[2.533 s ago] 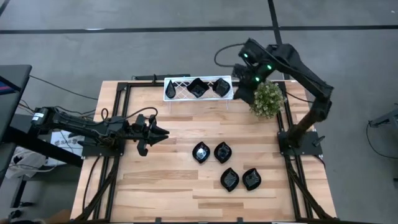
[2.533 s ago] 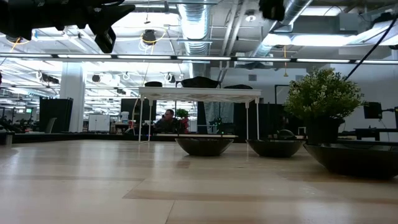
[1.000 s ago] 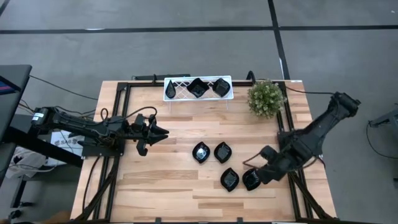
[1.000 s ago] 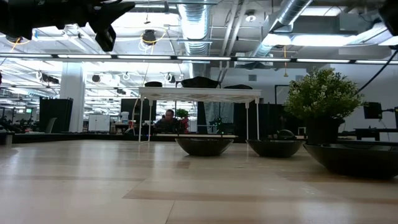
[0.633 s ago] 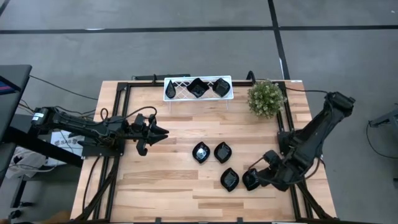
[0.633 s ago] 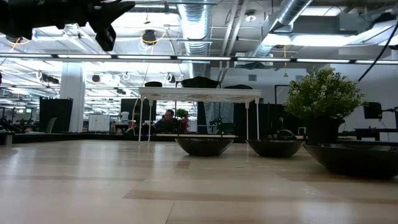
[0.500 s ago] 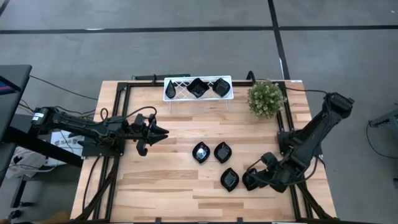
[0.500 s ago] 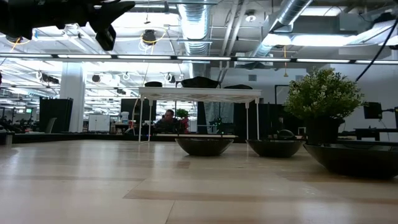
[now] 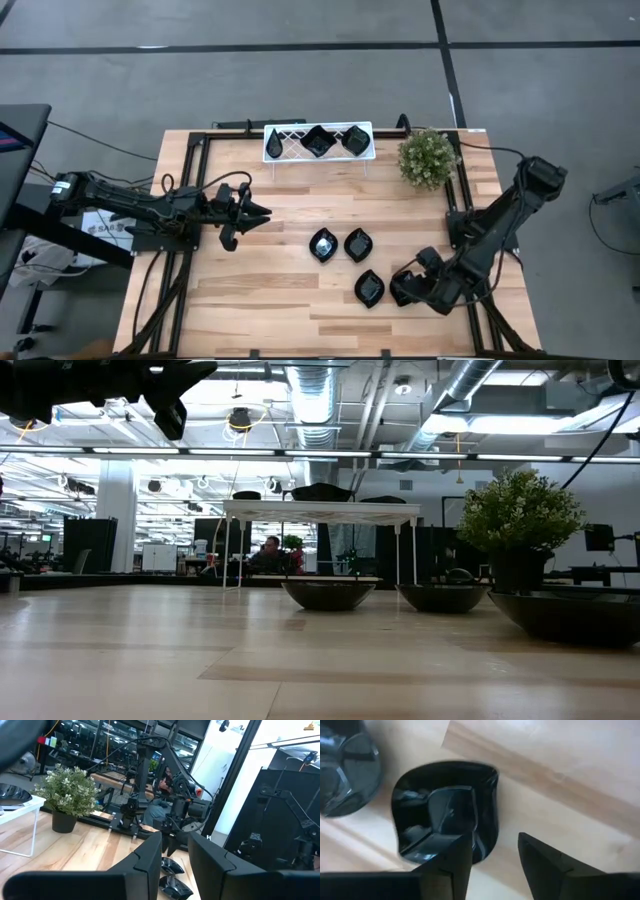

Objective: Pick & Place Mini shaped plates
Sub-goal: Stack the black leaf-shaped plate on top of the black leaf-shaped plate on the shelf

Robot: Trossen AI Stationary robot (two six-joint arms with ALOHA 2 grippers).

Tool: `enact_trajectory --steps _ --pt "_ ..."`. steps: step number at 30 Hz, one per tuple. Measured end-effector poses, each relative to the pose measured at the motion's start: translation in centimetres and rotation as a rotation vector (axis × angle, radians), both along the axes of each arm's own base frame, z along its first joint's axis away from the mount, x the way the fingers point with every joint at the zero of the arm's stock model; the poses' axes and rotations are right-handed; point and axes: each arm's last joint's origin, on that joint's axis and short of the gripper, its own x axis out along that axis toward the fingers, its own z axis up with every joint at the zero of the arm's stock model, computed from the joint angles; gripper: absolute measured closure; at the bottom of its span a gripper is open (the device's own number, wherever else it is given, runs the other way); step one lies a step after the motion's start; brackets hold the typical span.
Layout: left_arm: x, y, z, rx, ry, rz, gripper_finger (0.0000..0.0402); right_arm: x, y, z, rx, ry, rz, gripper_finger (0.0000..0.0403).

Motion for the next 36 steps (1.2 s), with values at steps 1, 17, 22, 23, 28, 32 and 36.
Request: enact_trajectory --steps 1,17,22,23,28,32,36 --pt "0.0 0.0 0.0 0.000 0.000 0.000 0.0305 0.0 0.0 -0.2 -0.015 0.006 -0.003 0.0246" --pt "0.0 0.0 0.0 0.000 -0.001 0.000 0.0305 1.3 0.6 -2.3 -0.064 0.039 -0.023 0.0249" --pt "0.0 0.0 0.0 0.000 -0.001 0.000 0.0305 1.6 0.9 -2.7 -0.064 0.036 -0.023 0.0259" --pt "0.0 0.0 0.0 0.000 -0.001 0.000 0.0305 1.6 0.9 -2.8 -0.066 0.036 -0.023 0.0262" --pt "0.0 0.0 0.0 -0.001 -0.001 0.000 0.0305 1.5 0.9 -2.7 -0.067 0.037 -0.023 0.0284" --pt "0.0 0.0 0.0 -0.001 -0.001 0.000 0.0305 1.5 0.8 -2.5 -0.060 0.032 -0.023 0.0306" --pt "0.0 0.0 0.0 -0.001 -0.001 0.000 0.0305 1.3 0.6 -2.3 -0.063 0.034 -0.023 0.0329"
